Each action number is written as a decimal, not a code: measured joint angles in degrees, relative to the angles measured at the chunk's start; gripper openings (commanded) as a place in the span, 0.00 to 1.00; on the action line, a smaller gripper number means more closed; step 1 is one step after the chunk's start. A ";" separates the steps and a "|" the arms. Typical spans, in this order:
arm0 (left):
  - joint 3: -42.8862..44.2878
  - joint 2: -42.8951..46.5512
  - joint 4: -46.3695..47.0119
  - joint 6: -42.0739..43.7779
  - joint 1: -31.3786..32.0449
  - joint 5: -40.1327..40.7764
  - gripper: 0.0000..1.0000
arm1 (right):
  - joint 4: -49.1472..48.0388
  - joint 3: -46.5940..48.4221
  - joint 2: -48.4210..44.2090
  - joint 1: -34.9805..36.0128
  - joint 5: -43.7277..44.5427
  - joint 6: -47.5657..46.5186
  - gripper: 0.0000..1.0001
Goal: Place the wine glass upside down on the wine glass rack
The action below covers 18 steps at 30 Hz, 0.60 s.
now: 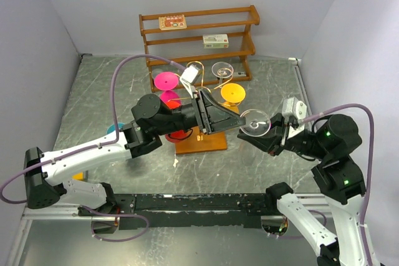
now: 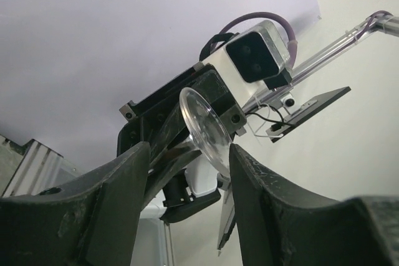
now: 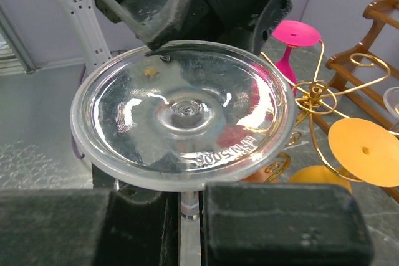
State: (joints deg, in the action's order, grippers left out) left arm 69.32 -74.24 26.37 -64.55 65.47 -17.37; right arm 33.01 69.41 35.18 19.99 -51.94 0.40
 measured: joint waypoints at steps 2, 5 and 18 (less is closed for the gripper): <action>0.02 -0.57 0.61 -1.16 0.00 -0.13 0.59 | 0.33 -0.11 0.02 0.00 -0.90 -0.70 0.00; 0.07 -1.49 1.07 -3.52 0.00 -0.20 0.51 | 1.70 -0.17 0.07 0.00 -2.08 -2.08 0.00; 2.21 -2.69 -3.65 -14.56 -0.02 -0.85 0.07 | 3.76 -1.68 -0.24 -0.09 -2.60 -8.13 0.00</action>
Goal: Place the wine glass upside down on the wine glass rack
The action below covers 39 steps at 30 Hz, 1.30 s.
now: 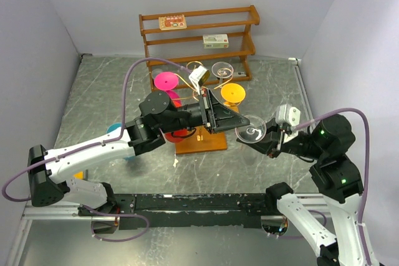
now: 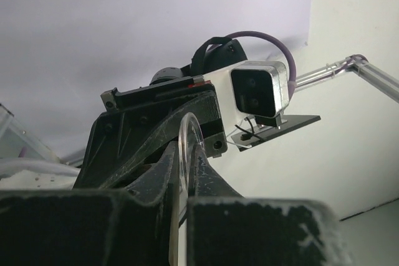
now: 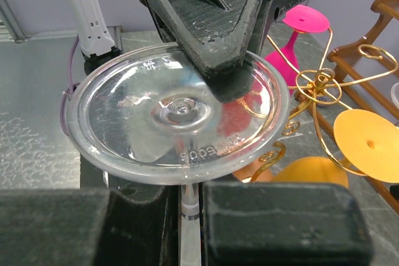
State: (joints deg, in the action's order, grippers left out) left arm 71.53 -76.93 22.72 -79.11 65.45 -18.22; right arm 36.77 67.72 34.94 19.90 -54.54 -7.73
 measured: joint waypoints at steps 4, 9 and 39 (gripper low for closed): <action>1.42 0.48 -5.03 -0.44 0.00 0.57 0.07 | -0.02 -0.66 -0.37 0.00 0.13 0.15 0.00; 4.11 0.72 -11.52 0.02 0.02 1.84 0.07 | -0.07 -0.90 -0.57 0.00 0.48 1.51 0.19; 2.64 3.30 -17.59 0.00 -1.42 5.73 0.07 | -10.36 -6.47 -3.19 0.04 3.56 12.85 0.00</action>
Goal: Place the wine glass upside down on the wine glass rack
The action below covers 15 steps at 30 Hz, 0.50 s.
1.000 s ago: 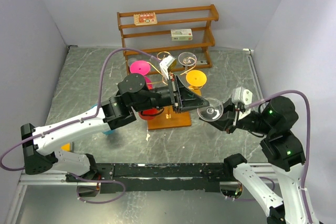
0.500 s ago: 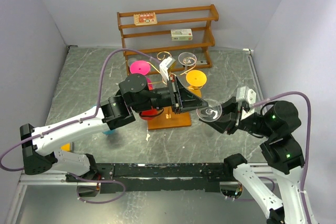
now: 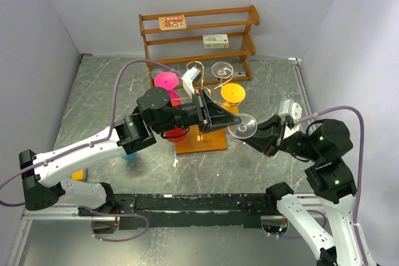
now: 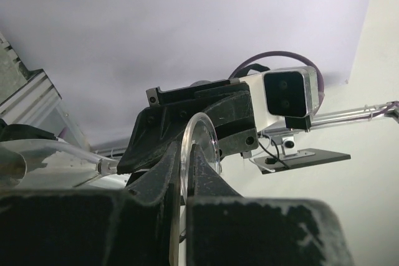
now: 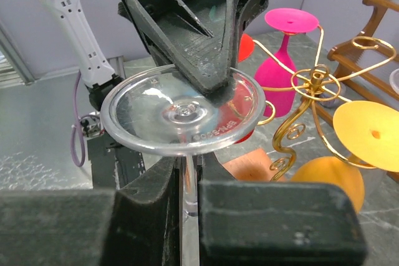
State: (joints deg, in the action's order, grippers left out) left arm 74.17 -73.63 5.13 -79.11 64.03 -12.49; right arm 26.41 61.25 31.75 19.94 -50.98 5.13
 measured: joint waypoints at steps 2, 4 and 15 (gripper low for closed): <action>-0.52 0.31 -0.24 -0.92 -0.48 0.09 0.16 | -0.83 -0.35 0.00 0.00 0.02 0.04 0.00; -0.76 0.46 -0.17 -1.20 -0.61 0.04 0.25 | -1.40 -0.74 0.02 0.00 0.04 0.24 0.00; -4.13 2.71 2.40 1.77 -2.51 -1.92 0.43 | -3.45 -1.44 0.63 0.00 0.22 3.96 0.00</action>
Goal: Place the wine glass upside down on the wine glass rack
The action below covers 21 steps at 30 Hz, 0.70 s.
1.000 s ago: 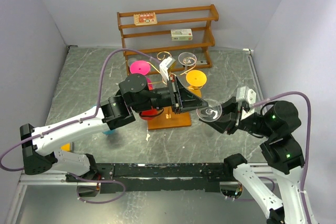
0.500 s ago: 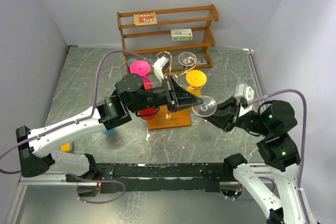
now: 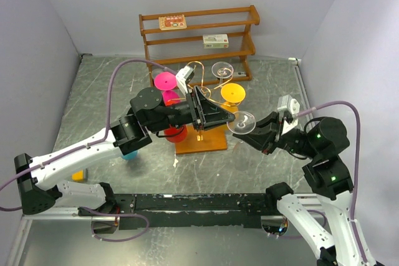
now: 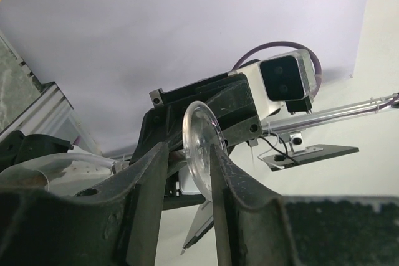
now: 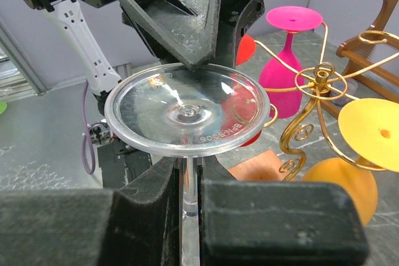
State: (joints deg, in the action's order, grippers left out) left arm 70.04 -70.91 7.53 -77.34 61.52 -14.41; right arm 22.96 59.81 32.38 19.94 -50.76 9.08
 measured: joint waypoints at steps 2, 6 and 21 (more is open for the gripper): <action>0.00 -0.04 0.26 0.39 -0.20 -0.83 0.43 | -0.07 -0.13 0.31 0.00 -0.24 0.15 0.00; 0.04 -0.59 0.87 0.59 -0.24 -2.69 0.35 | -0.28 -0.22 0.79 0.00 -0.98 0.15 0.00; 0.00 -1.79 1.99 -2.84 -0.76 -4.79 0.07 | -0.66 -1.44 0.52 0.00 -0.09 -1.55 0.43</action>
State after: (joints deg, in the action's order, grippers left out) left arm 70.04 -72.71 9.52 -80.18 60.75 -19.20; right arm 22.31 58.37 32.91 19.94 -50.85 7.53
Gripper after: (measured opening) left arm 0.112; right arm 0.367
